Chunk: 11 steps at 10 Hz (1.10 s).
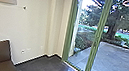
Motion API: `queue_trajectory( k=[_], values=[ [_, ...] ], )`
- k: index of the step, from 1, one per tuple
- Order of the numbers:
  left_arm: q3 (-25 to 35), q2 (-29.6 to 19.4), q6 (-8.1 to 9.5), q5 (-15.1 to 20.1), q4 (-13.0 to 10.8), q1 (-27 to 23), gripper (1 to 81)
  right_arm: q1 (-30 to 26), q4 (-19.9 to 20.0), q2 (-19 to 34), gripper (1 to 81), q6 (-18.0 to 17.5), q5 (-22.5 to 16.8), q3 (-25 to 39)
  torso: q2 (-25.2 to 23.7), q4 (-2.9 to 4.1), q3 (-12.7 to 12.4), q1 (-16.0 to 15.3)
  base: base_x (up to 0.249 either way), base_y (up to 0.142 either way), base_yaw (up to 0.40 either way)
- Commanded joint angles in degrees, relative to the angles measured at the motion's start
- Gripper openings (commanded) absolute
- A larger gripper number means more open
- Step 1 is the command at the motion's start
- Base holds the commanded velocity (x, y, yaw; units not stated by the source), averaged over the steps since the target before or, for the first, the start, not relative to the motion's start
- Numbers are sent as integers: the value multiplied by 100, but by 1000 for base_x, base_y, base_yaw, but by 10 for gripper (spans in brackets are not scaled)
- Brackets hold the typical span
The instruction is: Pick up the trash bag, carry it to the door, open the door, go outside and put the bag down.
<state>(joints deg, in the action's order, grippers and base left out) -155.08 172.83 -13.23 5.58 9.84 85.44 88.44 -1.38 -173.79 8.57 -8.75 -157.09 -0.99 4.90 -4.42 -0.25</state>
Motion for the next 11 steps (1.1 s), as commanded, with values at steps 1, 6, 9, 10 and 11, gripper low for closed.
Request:
queue_trajectory(
  k=[1,6,9,10,11],
  values=[
    [12,-20,-4,312,-17,-383,10,-366,32,8,811,13,-329,13,0,0,0,0,0,0,-353],
    [12,-2,-13,312,-52,-383,10,-357,32,-9,811,13,-329,13,0,0,0,0,0,0,-388],
    [12,7,-22,312,-61,-383,10,-357,32,-27,811,13,-329,13,0,0,0,0,0,0,-398],
    [12,7,-22,312,-61,-383,10,-357,32,-36,811,13,-329,13,0,0,0,0,0,0,-400],
    [12,7,-22,303,-61,-383,10,-349,32,-36,811,13,-329,13,0,0,0,0,0,0,-400]
  ],
)
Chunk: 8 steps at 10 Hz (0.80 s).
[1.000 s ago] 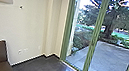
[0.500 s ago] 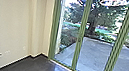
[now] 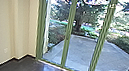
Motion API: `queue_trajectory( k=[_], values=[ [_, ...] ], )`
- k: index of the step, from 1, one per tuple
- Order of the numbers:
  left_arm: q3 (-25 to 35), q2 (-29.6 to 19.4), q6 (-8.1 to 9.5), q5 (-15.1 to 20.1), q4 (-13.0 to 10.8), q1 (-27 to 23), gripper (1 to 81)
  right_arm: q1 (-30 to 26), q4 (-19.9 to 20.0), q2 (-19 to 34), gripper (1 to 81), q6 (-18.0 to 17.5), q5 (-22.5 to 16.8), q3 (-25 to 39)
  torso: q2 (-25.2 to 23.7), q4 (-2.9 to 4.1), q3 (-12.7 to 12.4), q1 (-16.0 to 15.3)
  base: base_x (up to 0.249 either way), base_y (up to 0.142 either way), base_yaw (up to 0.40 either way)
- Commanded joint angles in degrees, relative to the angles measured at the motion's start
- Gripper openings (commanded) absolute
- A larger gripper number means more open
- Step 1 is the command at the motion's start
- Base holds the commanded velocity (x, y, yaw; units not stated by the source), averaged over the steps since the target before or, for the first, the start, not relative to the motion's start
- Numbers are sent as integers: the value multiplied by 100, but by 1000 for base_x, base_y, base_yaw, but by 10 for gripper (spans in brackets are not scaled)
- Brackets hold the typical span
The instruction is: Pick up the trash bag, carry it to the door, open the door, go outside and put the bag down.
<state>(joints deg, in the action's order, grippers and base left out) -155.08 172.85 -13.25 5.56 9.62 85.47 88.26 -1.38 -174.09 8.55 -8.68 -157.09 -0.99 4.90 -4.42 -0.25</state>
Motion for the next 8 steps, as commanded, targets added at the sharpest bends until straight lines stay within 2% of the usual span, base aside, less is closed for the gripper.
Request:
queue_trajectory(
  k=[1,8],
  values=[
    [12,-4,-20,314,-39,-386,10,-330,32,-14,811,16,-336,13,0,0,0,0,0,0,-400],
    [12,-5,-28,305,-39,-386,10,-322,32,-31,811,16,-336,13,0,0,0,0,0,0,-400]
  ],
)
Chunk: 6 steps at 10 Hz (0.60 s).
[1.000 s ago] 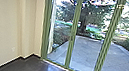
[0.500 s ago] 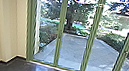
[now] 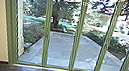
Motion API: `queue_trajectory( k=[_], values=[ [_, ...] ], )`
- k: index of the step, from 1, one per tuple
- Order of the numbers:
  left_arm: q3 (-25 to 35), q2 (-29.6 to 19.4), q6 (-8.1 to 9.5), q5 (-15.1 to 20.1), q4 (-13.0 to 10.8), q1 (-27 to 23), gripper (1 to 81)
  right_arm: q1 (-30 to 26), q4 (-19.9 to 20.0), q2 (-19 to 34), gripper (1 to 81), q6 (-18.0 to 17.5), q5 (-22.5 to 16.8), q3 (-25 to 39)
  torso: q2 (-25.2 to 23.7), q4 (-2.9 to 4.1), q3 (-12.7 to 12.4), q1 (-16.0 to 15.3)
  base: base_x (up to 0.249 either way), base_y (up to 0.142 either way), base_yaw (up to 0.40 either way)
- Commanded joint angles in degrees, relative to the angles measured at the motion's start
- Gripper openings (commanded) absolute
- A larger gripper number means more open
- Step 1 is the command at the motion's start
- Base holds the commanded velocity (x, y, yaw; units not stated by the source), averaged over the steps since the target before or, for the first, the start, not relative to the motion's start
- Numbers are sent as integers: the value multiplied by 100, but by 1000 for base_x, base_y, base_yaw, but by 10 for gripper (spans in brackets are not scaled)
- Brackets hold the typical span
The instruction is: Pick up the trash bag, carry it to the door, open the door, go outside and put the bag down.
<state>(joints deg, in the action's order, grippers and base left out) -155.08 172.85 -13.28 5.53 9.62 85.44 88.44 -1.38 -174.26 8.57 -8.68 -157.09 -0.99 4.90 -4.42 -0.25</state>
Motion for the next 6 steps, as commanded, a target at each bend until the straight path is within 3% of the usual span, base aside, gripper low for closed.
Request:
queue_trajectory(
  k=[1,6],
  values=[
    [12,-5,-26,308,-30,-375,10,-340,32,-14,811,13,-336,13,0,0,0,0,0,0,-400],
    [12,-5,-26,308,-30,-383,10,-340,23,-14,811,22,-336,13,0,0,0,0,0,0,-400]
  ],
)
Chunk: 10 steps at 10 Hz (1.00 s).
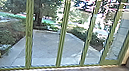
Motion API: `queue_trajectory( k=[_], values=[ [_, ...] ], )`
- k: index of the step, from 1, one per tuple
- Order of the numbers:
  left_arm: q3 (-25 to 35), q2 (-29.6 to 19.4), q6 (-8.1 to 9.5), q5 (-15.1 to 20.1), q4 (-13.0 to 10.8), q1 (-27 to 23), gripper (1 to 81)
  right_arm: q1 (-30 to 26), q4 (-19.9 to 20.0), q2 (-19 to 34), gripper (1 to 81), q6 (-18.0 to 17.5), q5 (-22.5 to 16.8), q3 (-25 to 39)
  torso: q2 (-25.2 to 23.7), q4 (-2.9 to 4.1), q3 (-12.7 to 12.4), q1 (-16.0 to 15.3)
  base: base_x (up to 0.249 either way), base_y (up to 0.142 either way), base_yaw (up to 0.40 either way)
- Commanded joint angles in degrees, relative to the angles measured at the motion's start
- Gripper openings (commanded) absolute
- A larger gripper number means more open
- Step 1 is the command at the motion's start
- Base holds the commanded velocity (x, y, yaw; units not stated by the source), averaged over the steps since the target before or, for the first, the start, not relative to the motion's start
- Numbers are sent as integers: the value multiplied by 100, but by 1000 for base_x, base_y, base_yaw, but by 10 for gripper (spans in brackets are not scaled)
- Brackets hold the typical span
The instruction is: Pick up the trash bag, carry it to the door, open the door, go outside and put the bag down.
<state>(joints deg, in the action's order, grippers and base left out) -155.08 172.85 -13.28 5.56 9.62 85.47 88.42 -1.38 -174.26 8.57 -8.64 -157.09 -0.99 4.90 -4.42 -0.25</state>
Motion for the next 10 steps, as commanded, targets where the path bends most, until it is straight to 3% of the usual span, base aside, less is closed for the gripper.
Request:
queue_trajectory(
  k=[1,5,10],
  values=[
    [12,-5,-26,305,-30,-385,10,-337,15,-14,811,22,-340,13,0,0,0,0,0,0,-400],
    [12,-5,-17,305,-30,-386,10,-337,15,-14,811,22,-340,13,0,0,0,0,0,0,-376],
    [12,-13,-17,305,-30,-377,10,-337,15,-23,811,22,-340,13,0,0,0,0,0,0,-210]
  ],
)
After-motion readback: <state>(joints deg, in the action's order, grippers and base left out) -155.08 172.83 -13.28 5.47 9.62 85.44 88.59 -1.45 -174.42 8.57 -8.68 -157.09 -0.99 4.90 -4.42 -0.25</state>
